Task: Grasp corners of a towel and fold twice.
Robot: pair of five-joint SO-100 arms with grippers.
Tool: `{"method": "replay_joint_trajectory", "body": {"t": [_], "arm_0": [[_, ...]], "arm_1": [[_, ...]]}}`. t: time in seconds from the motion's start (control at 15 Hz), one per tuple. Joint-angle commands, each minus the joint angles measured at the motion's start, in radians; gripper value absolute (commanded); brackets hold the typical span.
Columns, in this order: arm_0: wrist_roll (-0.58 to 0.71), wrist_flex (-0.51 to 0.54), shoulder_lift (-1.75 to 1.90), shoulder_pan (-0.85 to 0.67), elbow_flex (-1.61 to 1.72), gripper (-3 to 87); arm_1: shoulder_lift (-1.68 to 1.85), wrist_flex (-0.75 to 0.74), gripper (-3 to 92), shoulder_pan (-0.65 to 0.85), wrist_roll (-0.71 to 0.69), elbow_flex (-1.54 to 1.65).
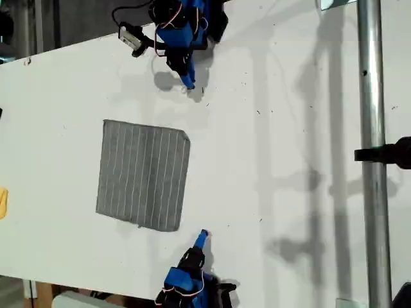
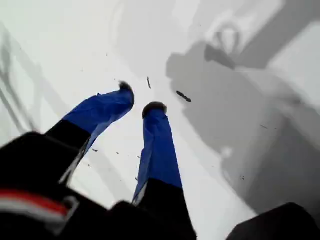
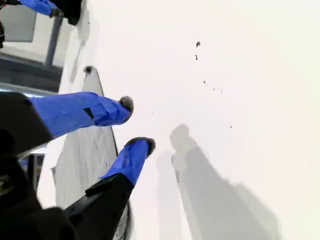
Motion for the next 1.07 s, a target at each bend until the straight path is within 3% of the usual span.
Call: {"method": "replay_joint_trajectory", "body": {"t": [0.0, 0.53, 0.8, 1.0], "arm_0": [[-0.563, 0.028, 0.002, -0.11, -0.098, -2.8], [-0.557, 0.009, 0.002, -0.124, -0.098, -2.9], [-0.583, -0.025, -0.107, -0.12, -0.178, -2.9], [-0.54, -0.048, -0.325, -0.14, -0.341, -2.9]], "arm_1": [[-0.006, -0.077, -0.2, -0.08, 0.005, -0.1], [-0.035, -0.078, -0.2, -0.081, -0.034, -0.133], [-0.399, -0.189, -0.2, -0.034, -0.143, -0.351], [-0.598, -0.158, -0.2, 0.021, -0.249, -0.557]]}}
